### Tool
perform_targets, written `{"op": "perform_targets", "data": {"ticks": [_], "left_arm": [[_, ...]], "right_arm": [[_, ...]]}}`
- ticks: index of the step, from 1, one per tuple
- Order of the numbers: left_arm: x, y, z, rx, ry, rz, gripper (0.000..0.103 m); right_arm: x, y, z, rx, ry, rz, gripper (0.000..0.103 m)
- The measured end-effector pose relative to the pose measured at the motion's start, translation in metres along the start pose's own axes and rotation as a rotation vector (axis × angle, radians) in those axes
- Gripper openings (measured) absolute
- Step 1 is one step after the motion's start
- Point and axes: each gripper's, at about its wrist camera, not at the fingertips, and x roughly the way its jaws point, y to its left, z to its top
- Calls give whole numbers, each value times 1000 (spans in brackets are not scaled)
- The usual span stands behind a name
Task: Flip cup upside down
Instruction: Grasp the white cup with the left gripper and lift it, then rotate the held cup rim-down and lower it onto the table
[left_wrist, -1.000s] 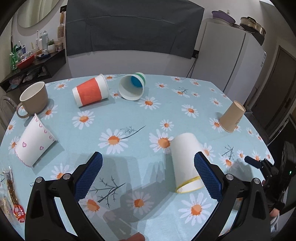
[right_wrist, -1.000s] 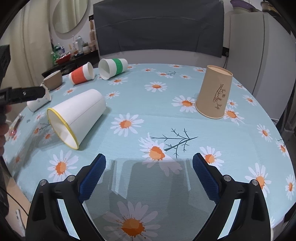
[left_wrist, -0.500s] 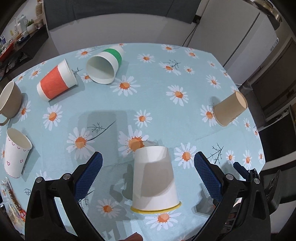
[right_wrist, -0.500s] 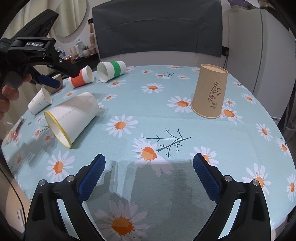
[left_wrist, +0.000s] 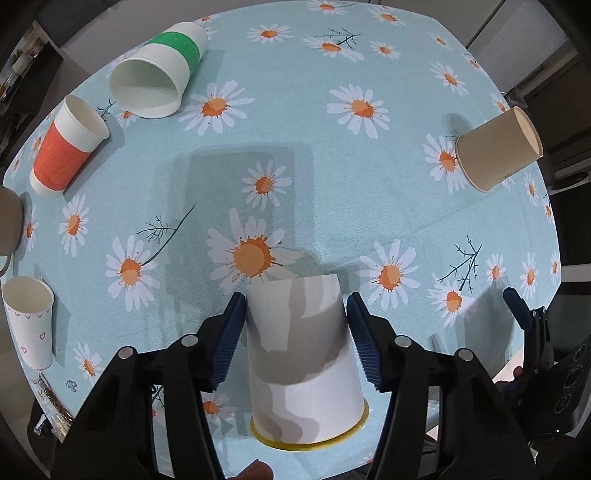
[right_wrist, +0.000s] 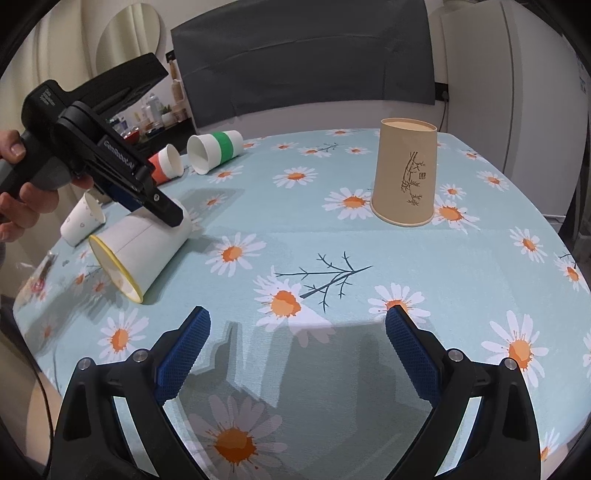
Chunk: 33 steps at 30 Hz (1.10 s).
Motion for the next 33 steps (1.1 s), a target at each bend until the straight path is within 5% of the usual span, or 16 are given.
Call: {"op": "perform_targets", "data": {"ticks": [4, 10, 23, 33], "left_arm": [[-12, 10, 2, -40, -34, -57, 57], [-45, 35, -3, -110, -200, -23, 57], [-62, 60, -20, -197, -761, 210, 57], [-42, 53, -65, -167, -894, 316, 57]], "right_arm": [[-2, -3, -1, 8, -2, -2, 92], [-2, -2, -2, 5, 0, -1, 92], [-1, 24, 2, -60, -14, 6, 92], [-4, 37, 3, -97, -17, 8, 92]]}}
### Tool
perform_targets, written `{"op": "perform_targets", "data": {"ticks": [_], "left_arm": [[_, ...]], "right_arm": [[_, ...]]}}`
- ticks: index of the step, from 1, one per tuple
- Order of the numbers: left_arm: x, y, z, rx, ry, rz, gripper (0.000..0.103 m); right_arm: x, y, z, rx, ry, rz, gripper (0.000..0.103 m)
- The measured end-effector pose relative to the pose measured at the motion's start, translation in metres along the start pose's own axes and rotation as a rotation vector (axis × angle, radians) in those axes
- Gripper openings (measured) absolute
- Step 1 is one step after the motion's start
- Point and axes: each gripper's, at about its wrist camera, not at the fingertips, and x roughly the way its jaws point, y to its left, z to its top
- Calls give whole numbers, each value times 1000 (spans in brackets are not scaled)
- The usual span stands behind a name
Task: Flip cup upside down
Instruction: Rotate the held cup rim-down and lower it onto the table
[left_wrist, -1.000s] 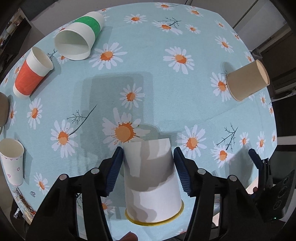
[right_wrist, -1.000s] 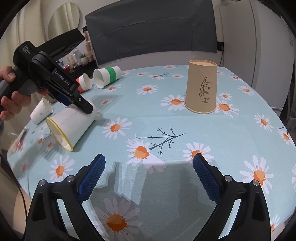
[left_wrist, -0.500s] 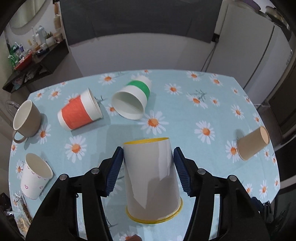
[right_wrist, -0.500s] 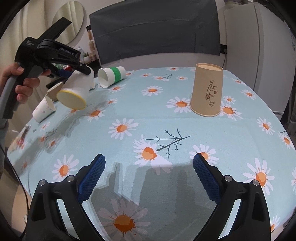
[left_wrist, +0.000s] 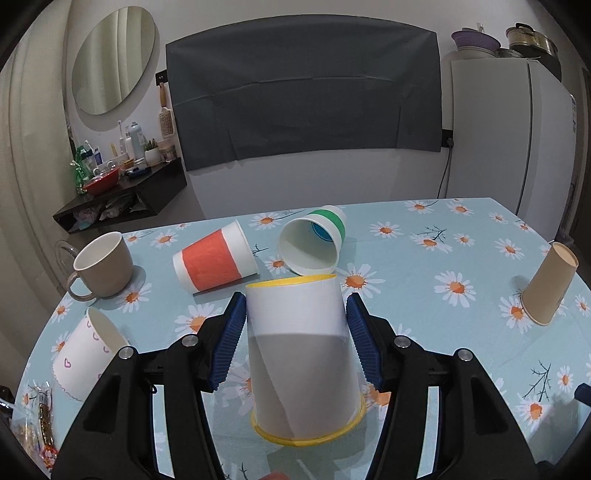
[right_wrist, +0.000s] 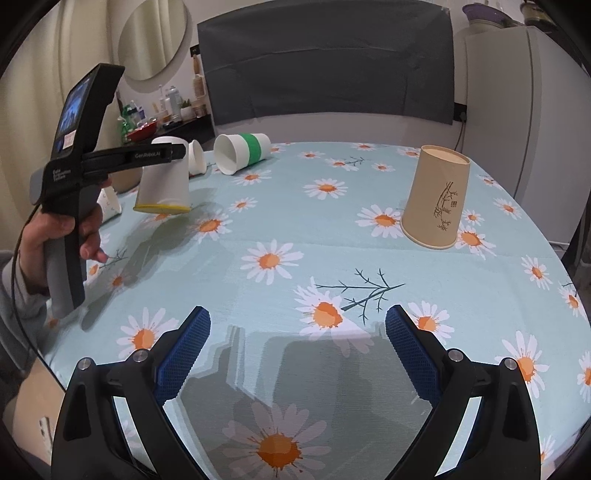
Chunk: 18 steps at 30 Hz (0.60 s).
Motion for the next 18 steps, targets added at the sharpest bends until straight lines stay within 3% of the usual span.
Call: {"op": "perform_targets", "data": {"ticks": [9, 18], "left_arm": [[-22, 6, -24, 31, -13, -12, 59], [-36, 18, -34, 28, 13, -11, 73]], "right_arm": [[6, 13, -2, -20, 27, -1, 92], [7, 27, -1, -47, 35, -11, 92]]}}
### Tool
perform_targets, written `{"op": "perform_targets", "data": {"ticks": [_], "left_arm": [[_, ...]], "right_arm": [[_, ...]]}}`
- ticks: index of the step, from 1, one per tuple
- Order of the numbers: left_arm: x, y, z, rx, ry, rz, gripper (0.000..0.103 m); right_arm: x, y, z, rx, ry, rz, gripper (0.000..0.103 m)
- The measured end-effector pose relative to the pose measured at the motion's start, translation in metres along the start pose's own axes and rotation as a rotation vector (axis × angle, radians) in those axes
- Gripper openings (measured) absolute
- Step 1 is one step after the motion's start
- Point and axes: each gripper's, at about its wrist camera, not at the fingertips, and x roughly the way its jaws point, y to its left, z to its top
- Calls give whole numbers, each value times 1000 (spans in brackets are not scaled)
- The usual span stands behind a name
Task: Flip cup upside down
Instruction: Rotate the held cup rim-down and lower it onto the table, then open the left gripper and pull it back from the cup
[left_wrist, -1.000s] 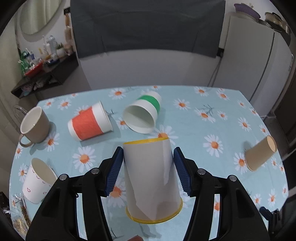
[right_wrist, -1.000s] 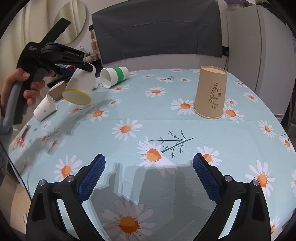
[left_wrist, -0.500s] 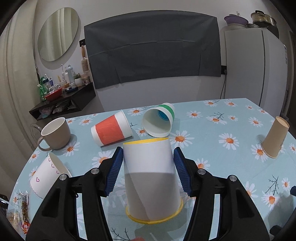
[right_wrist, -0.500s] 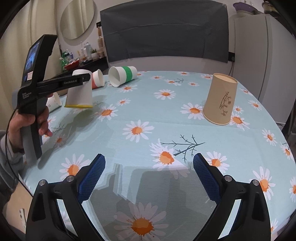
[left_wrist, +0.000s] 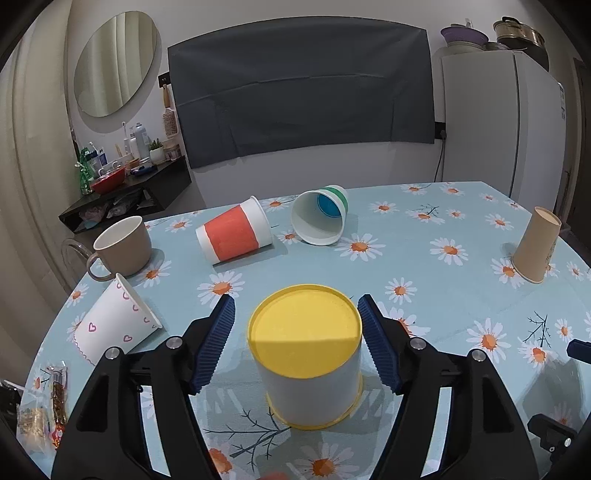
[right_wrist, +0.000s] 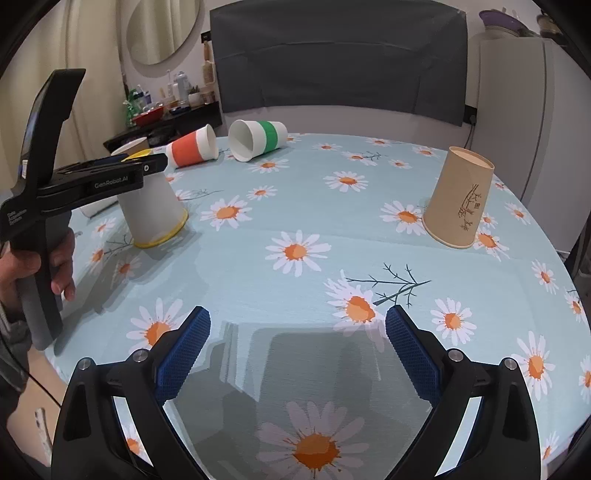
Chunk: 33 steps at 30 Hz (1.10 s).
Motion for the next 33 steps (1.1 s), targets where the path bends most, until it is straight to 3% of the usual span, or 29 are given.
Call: {"op": "perform_targets", "data": {"ticks": [4, 10, 33], "left_arm": [[-7, 5, -2, 0, 4, -1, 88], [-19, 16, -9, -1, 8, 3, 97], [-33, 58, -72, -53, 66, -52, 97]], "right_arm": [[1, 6, 2, -13, 1, -9, 92], [8, 12, 8, -4, 5, -11, 92], [29, 46, 25, -26, -31, 50, 93]]}}
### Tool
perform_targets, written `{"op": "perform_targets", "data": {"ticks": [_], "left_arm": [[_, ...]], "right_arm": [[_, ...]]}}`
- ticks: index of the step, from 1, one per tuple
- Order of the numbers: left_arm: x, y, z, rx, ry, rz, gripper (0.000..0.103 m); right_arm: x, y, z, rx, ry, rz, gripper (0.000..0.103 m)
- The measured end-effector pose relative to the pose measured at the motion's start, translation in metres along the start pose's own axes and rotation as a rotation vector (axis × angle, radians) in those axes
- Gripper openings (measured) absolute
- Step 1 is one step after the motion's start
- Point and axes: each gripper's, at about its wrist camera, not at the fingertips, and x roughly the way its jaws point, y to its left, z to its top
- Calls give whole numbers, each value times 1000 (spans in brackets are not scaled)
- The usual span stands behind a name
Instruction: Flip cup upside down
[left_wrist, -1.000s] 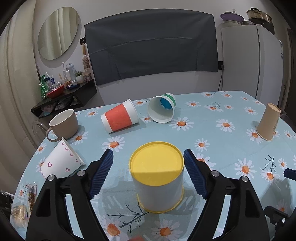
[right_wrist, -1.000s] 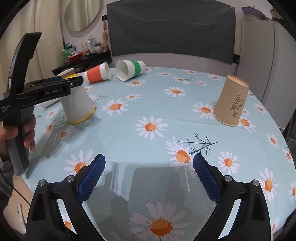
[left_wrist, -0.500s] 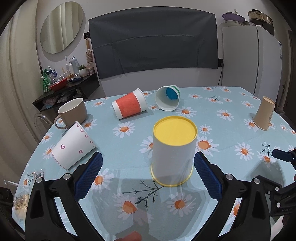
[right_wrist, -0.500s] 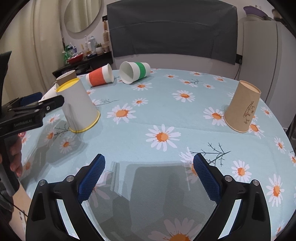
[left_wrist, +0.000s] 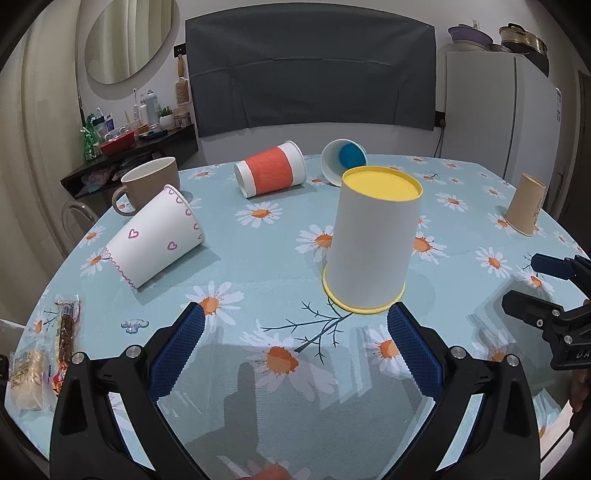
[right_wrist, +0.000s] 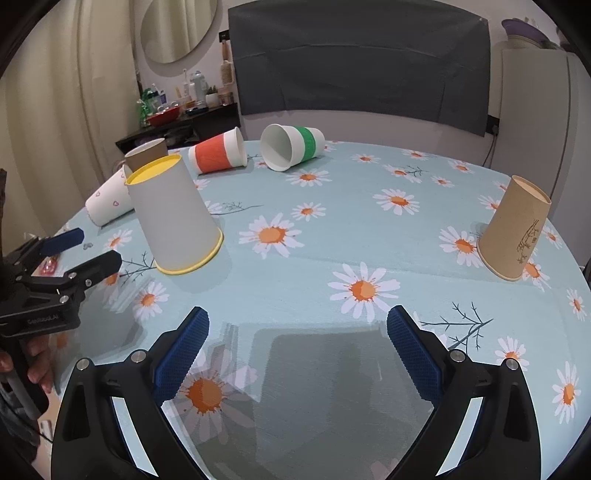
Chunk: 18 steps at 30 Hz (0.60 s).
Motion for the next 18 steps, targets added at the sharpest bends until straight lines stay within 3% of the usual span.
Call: {"op": "perform_targets", "data": {"ticks": [6, 18], "left_arm": [[-1, 11, -3, -57, -9, -31, 97], [3, 14, -3, -76, -5, -9, 97]], "right_arm": [[1, 9, 5, -21, -20, 13, 93], [6, 19, 2, -65, -32, 1, 94]]}}
